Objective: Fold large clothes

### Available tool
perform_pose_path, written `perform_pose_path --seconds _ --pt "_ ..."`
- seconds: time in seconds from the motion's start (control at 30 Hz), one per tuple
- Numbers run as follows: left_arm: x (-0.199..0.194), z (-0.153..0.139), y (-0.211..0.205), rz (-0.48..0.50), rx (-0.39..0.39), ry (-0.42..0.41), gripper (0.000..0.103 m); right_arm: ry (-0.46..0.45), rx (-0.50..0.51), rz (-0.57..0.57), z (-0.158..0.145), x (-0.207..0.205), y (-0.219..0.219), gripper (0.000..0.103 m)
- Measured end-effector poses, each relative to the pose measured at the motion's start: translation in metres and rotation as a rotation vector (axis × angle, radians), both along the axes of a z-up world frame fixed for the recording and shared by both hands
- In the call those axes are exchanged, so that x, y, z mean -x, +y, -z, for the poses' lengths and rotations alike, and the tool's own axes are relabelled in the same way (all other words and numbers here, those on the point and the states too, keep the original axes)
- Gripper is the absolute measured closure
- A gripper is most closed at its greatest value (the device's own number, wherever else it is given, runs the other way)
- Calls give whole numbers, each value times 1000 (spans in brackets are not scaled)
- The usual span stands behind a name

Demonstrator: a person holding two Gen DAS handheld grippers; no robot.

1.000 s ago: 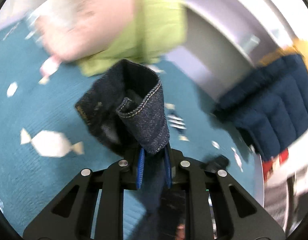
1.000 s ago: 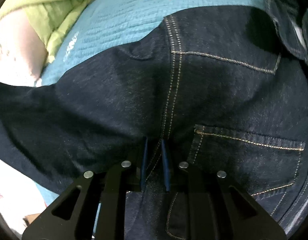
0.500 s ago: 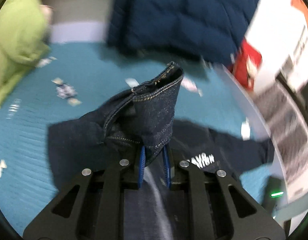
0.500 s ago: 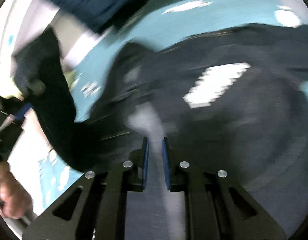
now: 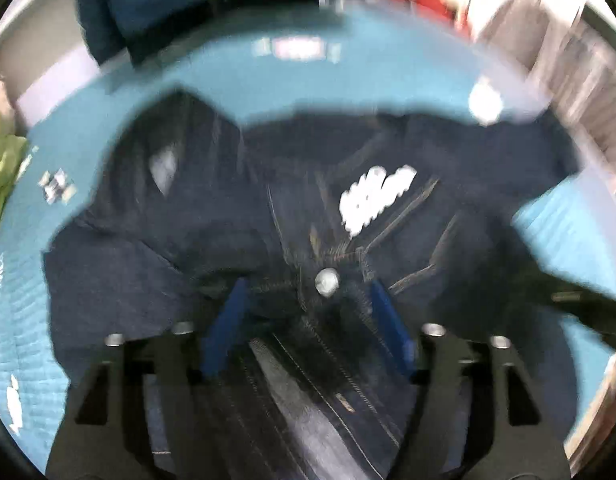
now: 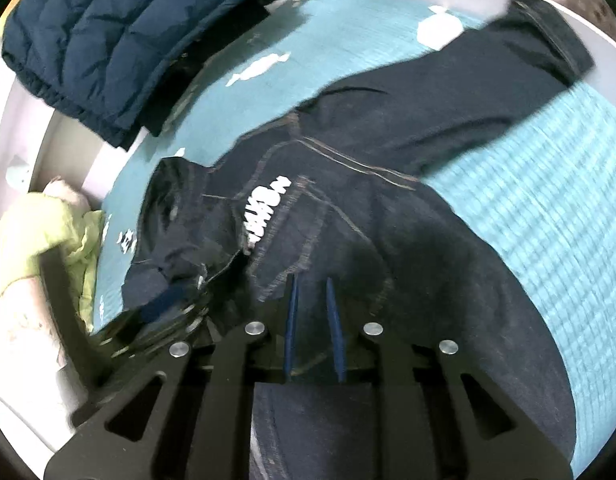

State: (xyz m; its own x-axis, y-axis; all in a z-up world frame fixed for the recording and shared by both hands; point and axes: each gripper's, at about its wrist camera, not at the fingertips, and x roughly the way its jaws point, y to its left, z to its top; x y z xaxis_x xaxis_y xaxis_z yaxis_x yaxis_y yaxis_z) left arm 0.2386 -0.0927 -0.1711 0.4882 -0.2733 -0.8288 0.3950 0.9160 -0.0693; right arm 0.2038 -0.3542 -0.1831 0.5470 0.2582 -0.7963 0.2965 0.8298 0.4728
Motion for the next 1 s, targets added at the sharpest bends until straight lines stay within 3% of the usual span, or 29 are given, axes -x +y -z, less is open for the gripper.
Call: perform_pose_path --seconds 0.1,0.17,0.2,0.23,0.33,0.4,0.47,0.53,0.57,0.63,0.7,0.8,0.87,0.9,1.0 --pt "10 -40 33 7 103 -56 31 -35 7 -55 -11 -13 16 87" --pt "14 -54 60 -42 153 -85 32 -64 36 -108 -19 -27 38 87" --pt "11 -56 76 -91 150 -96 38 -81 56 -155 -22 -36 55 87" --pt "10 -54 89 -123 136 -95 51 -88 61 -191 -22 -41 65 87" --pt "-8 -23 138 -249 70 -17 79 -75 59 -315 -11 -64 112 89" --pt "-13 11 168 -327 34 66 89 -62 56 -381 1 -74 136 89" --pt "-15 46 185 -380 -9 146 91 -3 61 -461 29 -84 162 90" --pt "-8 84 205 -426 -8 204 97 133 138 -422 66 -90 166 95" --pt "-1 91 209 -423 26 190 97 178 91 -371 83 -88 155 103" --pt "14 92 213 -408 24 163 98 167 -156 -234 97 -75 119 103" --pt "21 94 218 -408 35 157 98 166 -221 -206 102 -71 108 103" --pt "18 88 220 -413 24 181 101 195 -133 -222 88 -76 119 103" --pt "23 60 214 -414 19 143 102 70 -71 -316 46 -74 136 102" --pt "25 42 211 -386 47 83 102 23 -51 -348 30 -76 143 102" --pt "7 17 206 -352 97 16 102 -51 48 -378 11 -94 160 102"
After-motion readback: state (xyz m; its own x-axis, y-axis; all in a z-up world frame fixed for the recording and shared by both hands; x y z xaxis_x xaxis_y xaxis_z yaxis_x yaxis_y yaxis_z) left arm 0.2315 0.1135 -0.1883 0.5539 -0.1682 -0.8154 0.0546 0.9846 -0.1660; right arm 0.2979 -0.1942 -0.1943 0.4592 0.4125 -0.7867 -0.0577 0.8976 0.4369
